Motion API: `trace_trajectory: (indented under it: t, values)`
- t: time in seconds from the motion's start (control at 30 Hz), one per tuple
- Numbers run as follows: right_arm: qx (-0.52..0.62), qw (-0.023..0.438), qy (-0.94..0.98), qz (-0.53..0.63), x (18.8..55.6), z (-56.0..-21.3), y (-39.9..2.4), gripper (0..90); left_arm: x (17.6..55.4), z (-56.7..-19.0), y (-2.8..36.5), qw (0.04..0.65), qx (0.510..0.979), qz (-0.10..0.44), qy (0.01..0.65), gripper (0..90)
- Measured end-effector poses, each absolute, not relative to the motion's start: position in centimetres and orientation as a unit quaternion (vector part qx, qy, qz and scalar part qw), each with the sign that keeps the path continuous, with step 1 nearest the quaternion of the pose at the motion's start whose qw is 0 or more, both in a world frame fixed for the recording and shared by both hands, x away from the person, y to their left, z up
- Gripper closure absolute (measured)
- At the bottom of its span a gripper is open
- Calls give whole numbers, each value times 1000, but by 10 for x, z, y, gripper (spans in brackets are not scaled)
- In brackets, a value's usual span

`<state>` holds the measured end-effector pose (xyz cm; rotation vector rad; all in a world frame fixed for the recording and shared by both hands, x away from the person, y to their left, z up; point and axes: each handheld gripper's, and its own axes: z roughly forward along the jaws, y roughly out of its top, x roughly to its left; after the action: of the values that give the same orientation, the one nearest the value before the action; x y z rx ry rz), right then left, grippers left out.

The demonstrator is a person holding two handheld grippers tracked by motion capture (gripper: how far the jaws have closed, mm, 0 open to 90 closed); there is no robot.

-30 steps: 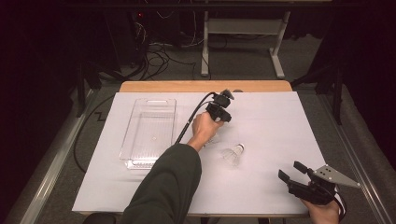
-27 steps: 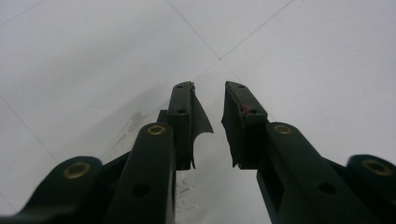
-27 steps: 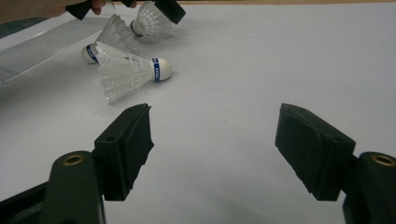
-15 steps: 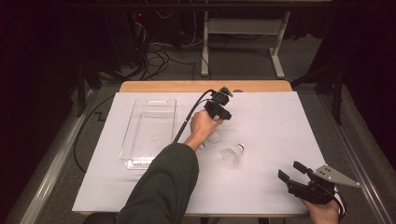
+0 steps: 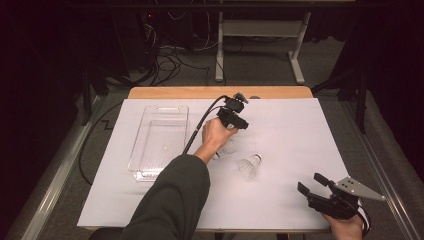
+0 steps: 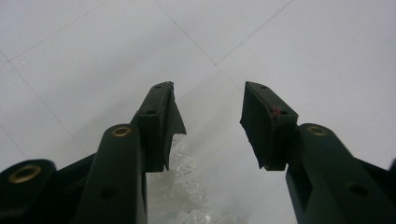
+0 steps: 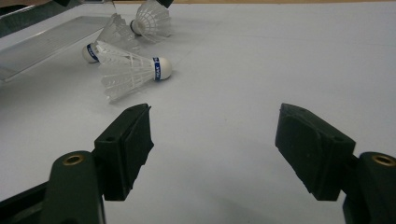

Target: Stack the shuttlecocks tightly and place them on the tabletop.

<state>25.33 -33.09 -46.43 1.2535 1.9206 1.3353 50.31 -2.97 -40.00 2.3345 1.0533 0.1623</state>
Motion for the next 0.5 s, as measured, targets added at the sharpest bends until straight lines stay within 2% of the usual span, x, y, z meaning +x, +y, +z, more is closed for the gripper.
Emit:
trace_trajectory:
  t: [0.5]
  values:
    - [459,243,703,487,253,-464,-331,276,487,-383,-13,304,865,89,390,421]
